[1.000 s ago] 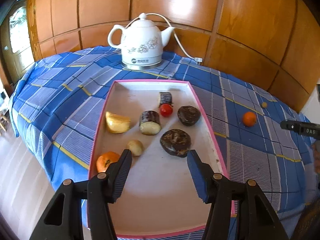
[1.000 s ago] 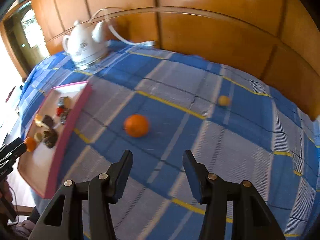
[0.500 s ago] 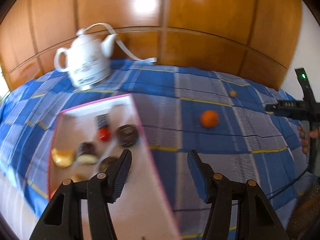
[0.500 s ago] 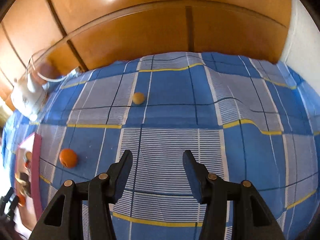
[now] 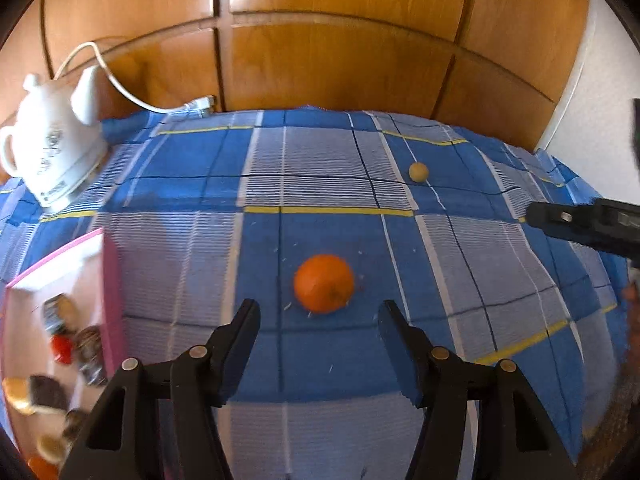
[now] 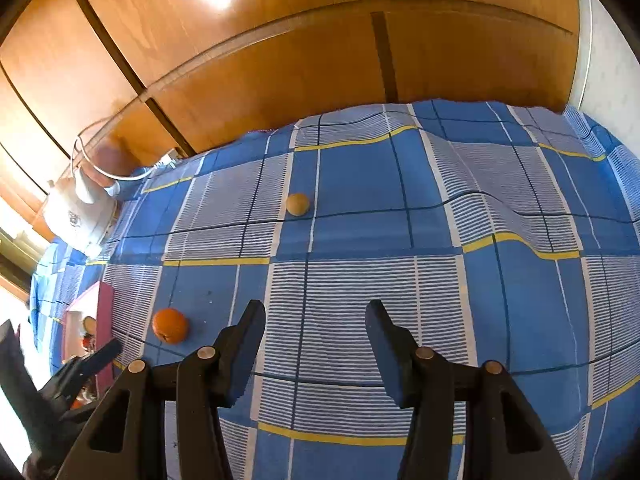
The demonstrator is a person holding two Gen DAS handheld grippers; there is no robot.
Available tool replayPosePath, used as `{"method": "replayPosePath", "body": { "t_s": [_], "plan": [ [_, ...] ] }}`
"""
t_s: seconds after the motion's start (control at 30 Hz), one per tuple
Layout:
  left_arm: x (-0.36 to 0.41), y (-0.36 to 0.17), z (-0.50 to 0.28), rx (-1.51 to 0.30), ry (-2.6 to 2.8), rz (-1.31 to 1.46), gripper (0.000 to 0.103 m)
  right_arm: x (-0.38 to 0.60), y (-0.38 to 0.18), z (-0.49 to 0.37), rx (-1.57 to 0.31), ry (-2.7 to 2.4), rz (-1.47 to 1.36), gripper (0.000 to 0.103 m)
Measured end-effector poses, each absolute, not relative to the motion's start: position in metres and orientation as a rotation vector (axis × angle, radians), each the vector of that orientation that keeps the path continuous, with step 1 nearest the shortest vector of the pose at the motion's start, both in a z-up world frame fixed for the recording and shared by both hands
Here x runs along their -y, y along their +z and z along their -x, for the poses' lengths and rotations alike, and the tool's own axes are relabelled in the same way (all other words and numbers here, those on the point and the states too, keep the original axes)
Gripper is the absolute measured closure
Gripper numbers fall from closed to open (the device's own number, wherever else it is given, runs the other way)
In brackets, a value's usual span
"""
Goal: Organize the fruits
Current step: 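Grasp the orange on the cloth with the left tool, then carry the orange toward the tray with the left tool while the right tool grasps the small tan ball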
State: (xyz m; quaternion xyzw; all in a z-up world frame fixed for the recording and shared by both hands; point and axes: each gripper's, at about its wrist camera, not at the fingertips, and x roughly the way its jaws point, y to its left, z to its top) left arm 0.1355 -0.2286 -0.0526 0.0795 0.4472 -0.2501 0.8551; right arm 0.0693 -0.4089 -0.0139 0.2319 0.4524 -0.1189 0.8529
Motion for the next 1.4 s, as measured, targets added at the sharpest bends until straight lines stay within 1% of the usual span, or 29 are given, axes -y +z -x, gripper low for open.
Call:
{"method": "replayPosePath", "body": {
  "t_s": [0.2,0.23,0.27,0.43,0.6,0.7,0.77,0.8,0.9,1.03,1.27,1.4],
  "plan": [
    [0.251,-0.076,-0.161,-0.971,-0.504,-0.195,0.042,0.406,-0.010,-0.072,-0.943,-0.219,-0.494,0.050],
    [0.252,-0.080,-0.165,-0.984,-0.498,-0.194,0.056,0.406,-0.010,-0.072,-0.941,-0.216,-0.494,0.050],
    [0.253,-0.085,-0.169,-0.998,-0.496,-0.189,0.063,0.405,-0.010,-0.072,-0.939,-0.212,-0.492,0.050],
    [0.244,-0.084,-0.155,-0.988,-0.495,-0.135,0.063,0.403,-0.010,-0.072,-0.939,-0.216,-0.468,0.050],
    [0.225,-0.074,-0.104,-0.895,-0.499,-0.161,0.063,0.401,-0.014,-0.074,-0.960,-0.221,-0.450,0.050],
    [0.215,-0.081,-0.083,-0.863,-0.496,-0.181,0.063,0.399,-0.019,-0.075,-0.980,-0.227,-0.435,0.050],
    [0.211,-0.092,-0.079,-0.878,-0.491,-0.181,0.063,0.397,-0.023,-0.076,-0.994,-0.227,-0.421,0.050],
    [0.209,-0.094,-0.076,-0.847,-0.493,-0.180,0.063,0.395,-0.026,-0.076,-1.003,-0.224,-0.414,0.050],
    [0.210,-0.096,-0.070,-0.805,-0.501,-0.210,0.062,0.393,-0.030,-0.077,-1.015,-0.213,-0.415,0.050],
    [0.207,-0.096,-0.073,-0.810,-0.522,-0.184,0.062,0.389,-0.032,-0.083,-1.030,-0.186,-0.433,0.051],
    [0.205,-0.097,-0.072,-0.799,-0.530,-0.172,0.062,0.385,-0.033,-0.132,-1.028,-0.177,-0.368,0.055],
    [0.204,-0.098,-0.071,-0.796,-0.533,-0.167,0.062,0.398,-0.042,-0.170,-1.018,-0.241,-0.339,0.055]
  ]
}}
